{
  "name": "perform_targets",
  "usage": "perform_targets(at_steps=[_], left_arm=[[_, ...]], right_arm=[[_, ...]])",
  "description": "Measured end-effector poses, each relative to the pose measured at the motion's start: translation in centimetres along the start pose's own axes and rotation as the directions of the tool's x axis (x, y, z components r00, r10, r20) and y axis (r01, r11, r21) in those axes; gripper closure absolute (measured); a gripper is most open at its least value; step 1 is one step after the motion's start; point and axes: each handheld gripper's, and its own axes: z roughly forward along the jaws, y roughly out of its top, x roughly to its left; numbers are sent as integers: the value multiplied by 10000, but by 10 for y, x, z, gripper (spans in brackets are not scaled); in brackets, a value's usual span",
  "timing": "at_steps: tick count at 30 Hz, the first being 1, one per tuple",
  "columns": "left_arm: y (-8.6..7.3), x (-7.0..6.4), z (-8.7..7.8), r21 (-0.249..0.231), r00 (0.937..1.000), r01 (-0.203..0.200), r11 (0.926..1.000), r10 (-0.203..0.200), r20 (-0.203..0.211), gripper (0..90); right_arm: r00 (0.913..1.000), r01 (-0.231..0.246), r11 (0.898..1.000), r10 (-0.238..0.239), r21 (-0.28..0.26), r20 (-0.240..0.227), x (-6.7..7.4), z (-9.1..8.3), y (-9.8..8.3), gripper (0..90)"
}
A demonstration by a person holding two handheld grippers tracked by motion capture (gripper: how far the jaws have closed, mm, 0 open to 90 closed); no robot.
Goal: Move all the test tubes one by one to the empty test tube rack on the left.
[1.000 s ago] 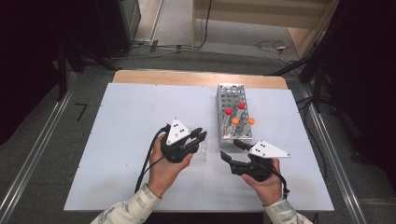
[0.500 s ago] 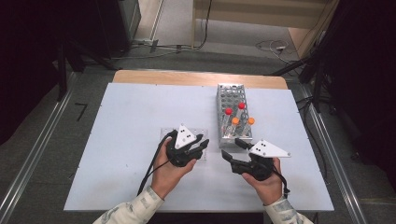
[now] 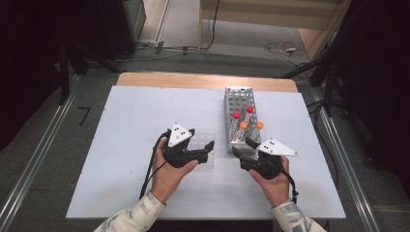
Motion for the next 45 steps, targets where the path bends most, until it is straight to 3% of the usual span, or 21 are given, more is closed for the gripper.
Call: perform_targets(at_steps=[6, 11, 22, 30, 35, 45], left_arm=[[0, 5, -1, -28, 9999, 89, 10000, -89, -147, 216], [0, 4, -1, -24, 9998, 34, 10000, -34, -180, 223], [0, 3, -1, -51, 9998, -25, 10000, 24, -175, 234], [0, 4, -1, -64, 9998, -36, 10000, 35, -178, 235], [0, 4, -2, -73, 9998, -40, 10000, 39, -179, 234], [2, 4, -4, -170, 9999, 9, 9999, -12, -144, 234]], right_arm=[[9998, -154, 9999, 154, 14, 149, -6, 13, 0, 525], [9990, -230, 9997, 228, 52, 375, -9, 19, 0, 575], [9995, -243, 9997, 241, 97, 222, -9, 31, 1, 684], [9990, -175, 9998, 172, 69, 415, -10, 37, 1, 733], [9988, 23, 10000, -22, -15, 499, -8, 34, 4, 734], [9981, 298, 9969, -258, -727, 556, -4, 12, 23, 734]])
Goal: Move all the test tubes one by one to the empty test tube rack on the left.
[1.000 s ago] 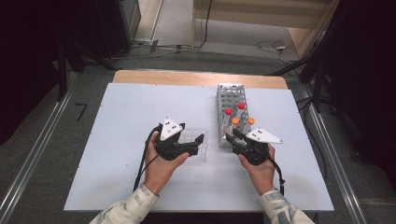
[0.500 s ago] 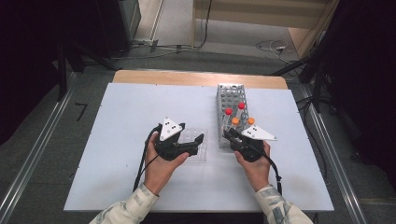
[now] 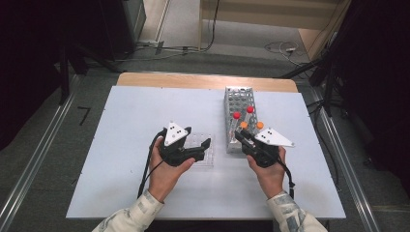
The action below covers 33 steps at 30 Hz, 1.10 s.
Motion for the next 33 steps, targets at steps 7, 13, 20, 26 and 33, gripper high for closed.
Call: perform_targets(at_steps=[7, 13, 20, 26, 33], left_arm=[[2, 0, -2, -83, 10000, 56, 9999, -56, 42, 235], [4, -3, -6, -128, 9999, 33, 9999, -31, 159, 235], [6, -11, -10, -214, 9986, -73, 9997, 84, 522, 258], [8, -22, -12, -204, 9948, -235, 9995, 254, 985, 302], [6, -43, -10, 172, 9744, -665, 9976, 612, 2161, 418]], right_arm=[[9998, -71, 9987, 60, -506, -210, 0, -20, 14, 734], [9983, 4, 9990, -30, -441, -578, 7, -31, 15, 734], [9952, 158, 9998, -166, -92, -966, 15, -33, 7, 734], [9913, 292, 9992, -254, 281, -1292, 25, -35, -4, 735], [9844, 513, 9970, -407, 580, -1712, 39, -38, -14, 735]])
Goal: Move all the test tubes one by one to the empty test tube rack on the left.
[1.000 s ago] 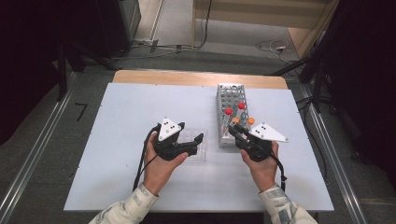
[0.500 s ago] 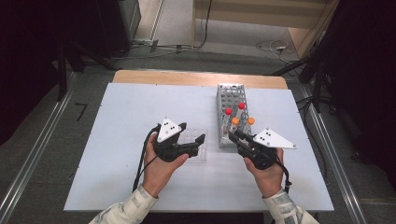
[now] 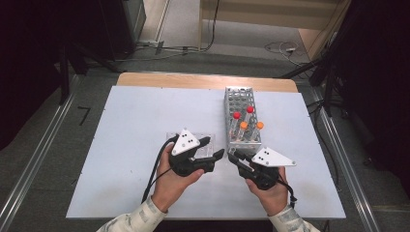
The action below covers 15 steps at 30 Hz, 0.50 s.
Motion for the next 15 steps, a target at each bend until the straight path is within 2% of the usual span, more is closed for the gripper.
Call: perform_targets(at_steps=[4, 9, 15], left_arm=[[-2, -8, 5, 207, 9994, -105, 9997, 98, 343, 495], [-2, -10, 7, 102, 9989, -118, 9999, 114, 454, 558], [-3, -9, 11, 250, 9990, -120, 9996, 109, 439, 627]], right_arm=[[9998, 145, 9999, -144, 39, -125, 6, 0, -1, 735], [9996, 193, 9998, -191, 60, -208, 9, 2, -2, 734], [9990, 339, 9993, -335, 149, -299, 16, 7, -2, 735]])
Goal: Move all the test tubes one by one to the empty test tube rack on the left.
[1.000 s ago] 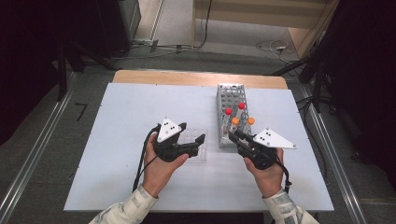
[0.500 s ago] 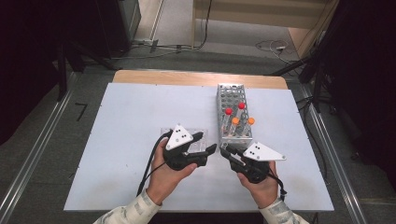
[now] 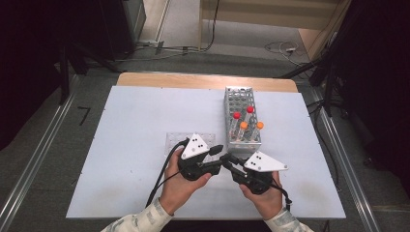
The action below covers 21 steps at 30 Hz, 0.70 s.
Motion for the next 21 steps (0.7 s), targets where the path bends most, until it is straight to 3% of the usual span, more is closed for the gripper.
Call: perform_targets(at_steps=[5, 21], left_arm=[[-2, 0, 2, 158, 9999, -111, 9998, 113, -131, 660], [-4, 4, 3, 290, 9998, 68, 9996, -62, -195, 767]], right_arm=[[9999, 133, 9999, -133, -24, 52, 4, 2, 0, 734], [9999, 73, 9999, -72, -77, 122, 4, 3, 0, 732]])
